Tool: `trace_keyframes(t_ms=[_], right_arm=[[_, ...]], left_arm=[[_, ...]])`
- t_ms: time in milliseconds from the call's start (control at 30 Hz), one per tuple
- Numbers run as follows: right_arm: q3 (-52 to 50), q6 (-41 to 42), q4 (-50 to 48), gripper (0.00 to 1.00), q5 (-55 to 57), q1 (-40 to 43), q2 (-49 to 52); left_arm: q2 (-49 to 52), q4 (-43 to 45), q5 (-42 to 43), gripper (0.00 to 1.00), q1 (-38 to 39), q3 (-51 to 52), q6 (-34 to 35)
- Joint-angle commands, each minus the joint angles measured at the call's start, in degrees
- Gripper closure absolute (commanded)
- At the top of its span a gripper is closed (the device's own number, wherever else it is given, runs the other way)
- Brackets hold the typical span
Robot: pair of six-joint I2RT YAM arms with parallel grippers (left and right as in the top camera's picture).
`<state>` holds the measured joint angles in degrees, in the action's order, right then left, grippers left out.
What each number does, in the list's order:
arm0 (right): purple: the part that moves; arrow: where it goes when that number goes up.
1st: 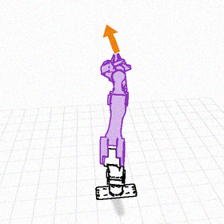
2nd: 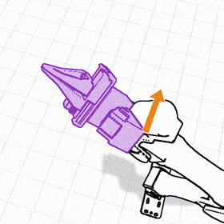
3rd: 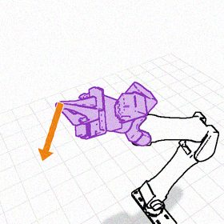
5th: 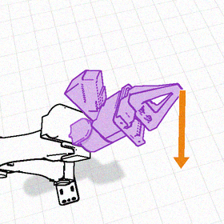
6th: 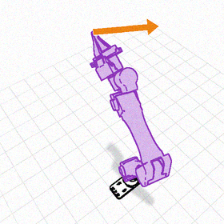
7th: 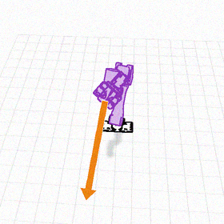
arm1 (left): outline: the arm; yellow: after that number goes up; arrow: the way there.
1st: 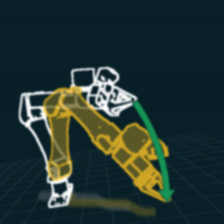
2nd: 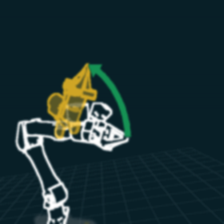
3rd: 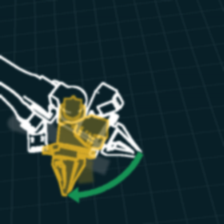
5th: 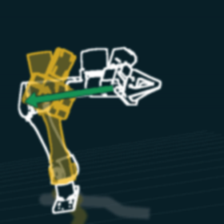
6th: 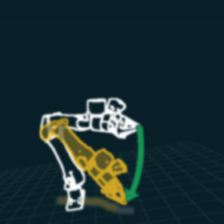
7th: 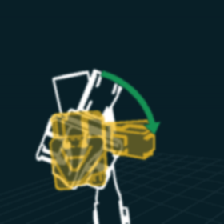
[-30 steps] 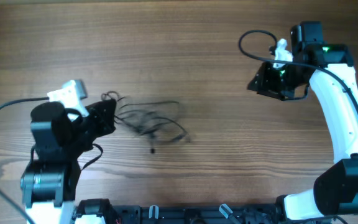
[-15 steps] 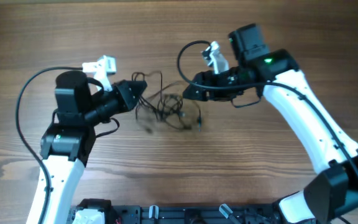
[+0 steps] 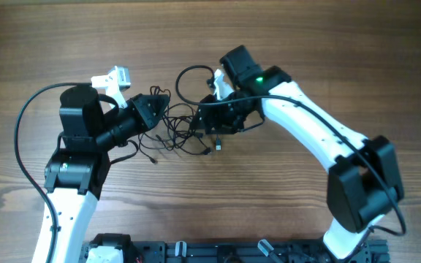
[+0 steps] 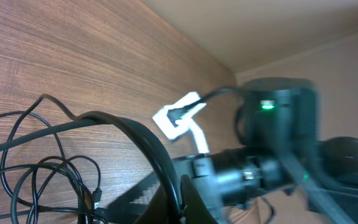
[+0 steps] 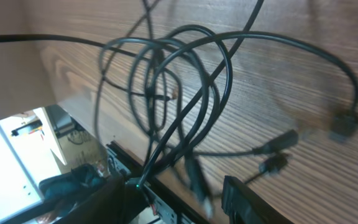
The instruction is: Untangle cables
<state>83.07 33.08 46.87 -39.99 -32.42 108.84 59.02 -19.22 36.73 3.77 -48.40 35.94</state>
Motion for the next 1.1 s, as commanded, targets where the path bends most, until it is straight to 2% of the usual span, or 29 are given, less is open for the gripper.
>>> trace_keyframes(t_ms=[0,167,300,367,400,467,533,667,700,733,767,800,833,933,1000,1067], right_arm=[[0.5,1.9,-2.2,0.49,-2.0,-1.4,4.4],[0.5,3.7,-12.2,0.69,-6.5,-2.3,7.7],[0.5,2.6,-13.1,0.95,-5.5,-2.4,7.9],[0.5,-0.1,-11.3,0.96,-1.2,-1.4,7.9],[0.5,-0.8,-8.3,0.96,4.7,-0.2,7.9],[0.5,-4.1,-5.0,0.96,10.6,2.9,7.7],[0.6,-7.5,-4.6,0.96,9.7,5.8,7.1],[0.6,-14.0,-7.0,0.96,0.8,10.6,2.0],[0.6,-15.5,-7.5,0.96,-1.5,11.2,0.1],[0.6,-17.2,-8.3,0.96,-6.7,11.5,-2.7],[0.6,-19.5,-9.2,0.96,-12.8,11.7,-5.2],[0.6,-20.8,-10.2,0.96,-18.0,11.7,-7.7],[0.6,-20.6,-10.9,0.96,-19.9,11.7,-10.4],[0.6,-17.9,-10.8,0.96,-17.1,11.6,-16.2],[0.6,-15.7,-9.7,0.96,-14.3,11.6,-19.2],[0.6,-14.4,-7.4,0.96,-12.5,11.6,-20.2]], left_arm=[[0.2,0.3,-0.3,0.96,-0.2,-1.0,0.5],[0.2,0.4,-0.3,0.96,-0.2,-1.0,0.5],[0.2,0.4,-0.3,0.96,-0.6,-1.0,0.4],[0.2,0.4,0.1,0.96,-2.3,-1.0,0.3],[0.2,0.4,1.3,0.96,-4.2,-1.0,0.3],[0.2,-0.2,6.5,0.96,-8.4,-1.0,-1.7],[0.2,-4.2,9.8,0.96,-11.3,-1.0,-4.5],[0.2,-18.6,9.3,0.96,-12.7,-1.0,-16.1],[0.2,-22.0,8.4,0.92,-12.7,-1.0,-19.0],[0.2,-24.4,7.2,0.83,-12.7,-1.0,-20.9],[0.2,-26.9,5.2,0.56,-12.7,-1.0,-21.6],[0.2,-28.0,4.4,0.39,-12.7,-1.0,-21.7],[0.2,-28.6,4.1,0.34,-12.7,-1.0,-21.8],[0.2,-27.3,4.8,0.32,-12.6,-1.0,-21.9],[0.2,-24.2,8.5,0.41,-12.6,-1.0,-21.9],[0.2,-19.9,13.9,0.43,-12.6,-1.0,-21.8]])
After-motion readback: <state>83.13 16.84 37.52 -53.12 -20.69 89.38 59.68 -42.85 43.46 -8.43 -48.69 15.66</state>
